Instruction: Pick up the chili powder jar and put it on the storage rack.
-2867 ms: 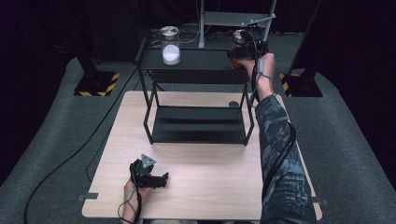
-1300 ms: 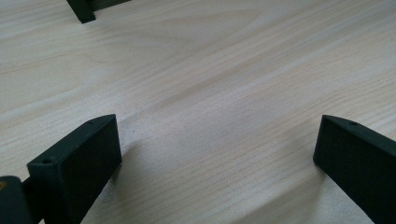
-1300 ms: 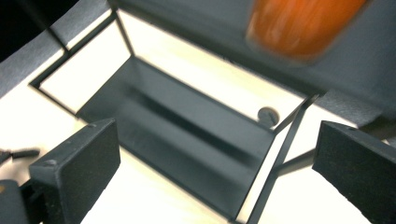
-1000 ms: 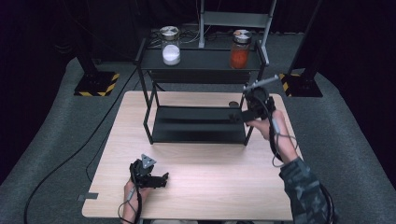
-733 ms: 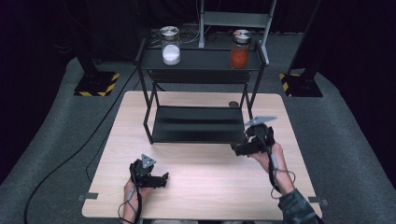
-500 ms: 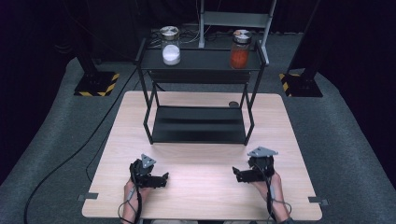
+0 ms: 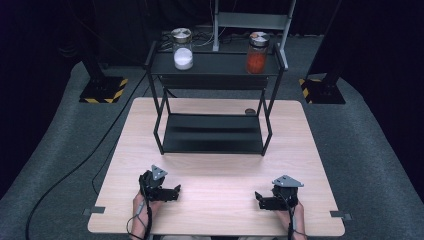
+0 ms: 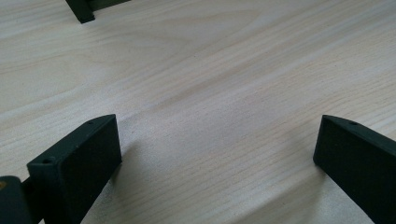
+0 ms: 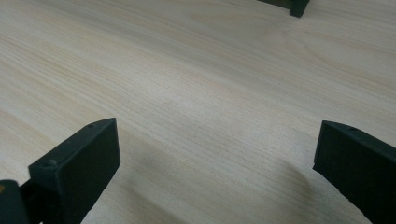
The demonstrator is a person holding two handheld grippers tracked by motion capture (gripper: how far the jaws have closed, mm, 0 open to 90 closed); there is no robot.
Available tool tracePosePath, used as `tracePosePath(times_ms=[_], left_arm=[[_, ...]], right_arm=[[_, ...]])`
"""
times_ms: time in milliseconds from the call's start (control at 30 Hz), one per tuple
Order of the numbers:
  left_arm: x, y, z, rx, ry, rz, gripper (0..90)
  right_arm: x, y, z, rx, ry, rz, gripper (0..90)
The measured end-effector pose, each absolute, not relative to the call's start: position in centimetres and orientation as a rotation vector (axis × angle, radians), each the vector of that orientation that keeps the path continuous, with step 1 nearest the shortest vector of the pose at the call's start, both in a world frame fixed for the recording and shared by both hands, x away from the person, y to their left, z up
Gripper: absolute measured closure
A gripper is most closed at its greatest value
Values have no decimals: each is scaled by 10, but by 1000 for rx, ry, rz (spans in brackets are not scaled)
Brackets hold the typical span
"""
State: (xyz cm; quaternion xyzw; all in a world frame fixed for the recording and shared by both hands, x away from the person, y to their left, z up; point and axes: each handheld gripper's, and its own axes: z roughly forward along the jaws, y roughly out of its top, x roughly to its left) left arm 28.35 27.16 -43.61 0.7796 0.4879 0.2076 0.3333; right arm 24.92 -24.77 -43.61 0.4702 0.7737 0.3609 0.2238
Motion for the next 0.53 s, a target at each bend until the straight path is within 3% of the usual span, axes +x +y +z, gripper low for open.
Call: tracePosePath(times_ms=[533], left_arm=[[281, 269, -436, 2041, 1266, 563, 4]], right_arm=[[252, -252, -436, 1312, 2146, 1019, 0]])
